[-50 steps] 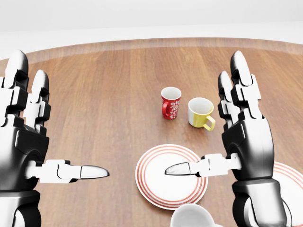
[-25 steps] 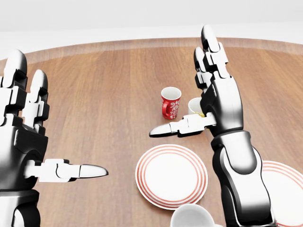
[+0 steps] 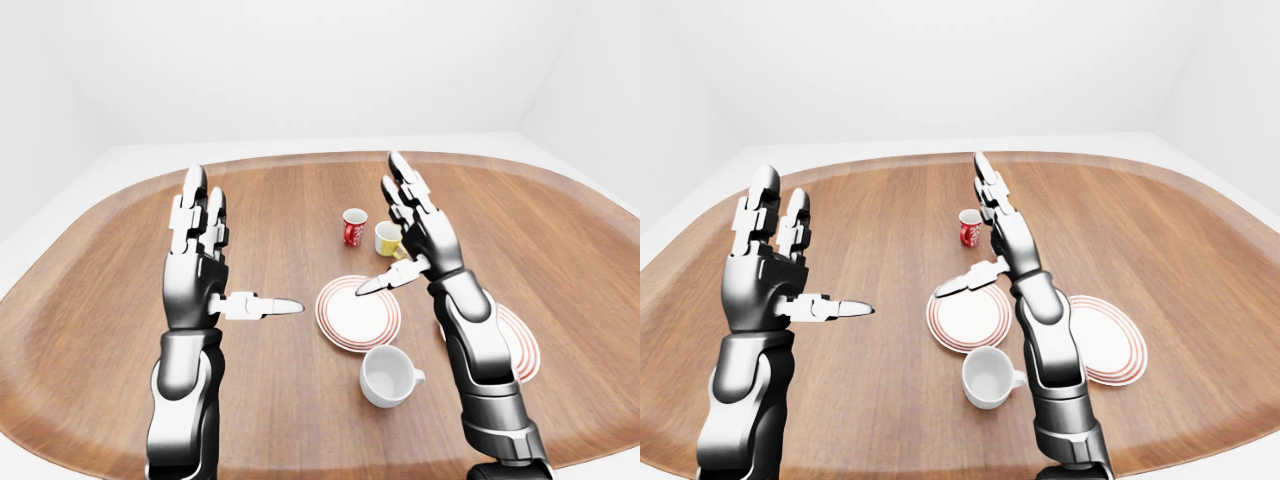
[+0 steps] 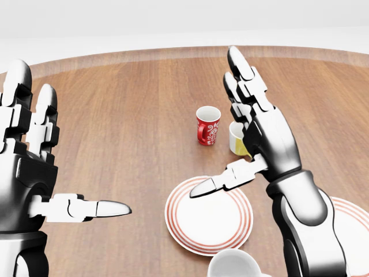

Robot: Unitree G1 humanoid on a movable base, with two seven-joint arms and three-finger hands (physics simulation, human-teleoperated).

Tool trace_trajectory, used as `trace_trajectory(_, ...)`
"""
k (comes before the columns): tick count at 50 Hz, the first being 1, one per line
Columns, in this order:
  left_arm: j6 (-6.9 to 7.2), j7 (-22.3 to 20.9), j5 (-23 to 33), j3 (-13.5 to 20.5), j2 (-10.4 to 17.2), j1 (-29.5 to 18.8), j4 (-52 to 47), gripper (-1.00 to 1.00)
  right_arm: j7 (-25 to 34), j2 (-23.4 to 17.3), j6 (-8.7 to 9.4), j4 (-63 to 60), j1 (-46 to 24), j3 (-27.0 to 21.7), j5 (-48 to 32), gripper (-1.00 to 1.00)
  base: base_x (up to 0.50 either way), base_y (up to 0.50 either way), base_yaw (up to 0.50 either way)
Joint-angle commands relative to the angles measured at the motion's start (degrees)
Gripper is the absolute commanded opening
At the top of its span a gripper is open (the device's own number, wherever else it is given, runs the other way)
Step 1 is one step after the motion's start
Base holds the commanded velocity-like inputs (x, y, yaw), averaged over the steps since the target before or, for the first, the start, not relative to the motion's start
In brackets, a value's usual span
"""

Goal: Put the white mug on the left plate.

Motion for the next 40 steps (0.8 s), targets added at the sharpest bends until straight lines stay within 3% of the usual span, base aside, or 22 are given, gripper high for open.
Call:
trace_trajectory(1,0.00,0.0,0.0,0.2,0.0,-0.1,-0.1,1.00,6.9,-1.7,0.00,-7.3,7.0,2.2,-10.1,1.00,0.00,0.00,0.00)
trace_trajectory(14,0.00,0.1,-0.1,0.3,0.1,-0.4,-0.5,1.00,16.9,-1.3,0.00,-15.7,11.5,4.2,-19.9,1.00,0.00,0.00,0.00)
trace_trajectory(40,0.00,0.1,-0.2,0.4,0.2,-0.4,-0.5,1.00,23.2,0.0,0.00,-22.2,18.3,6.3,-27.4,1.00,0.00,0.00,0.00)
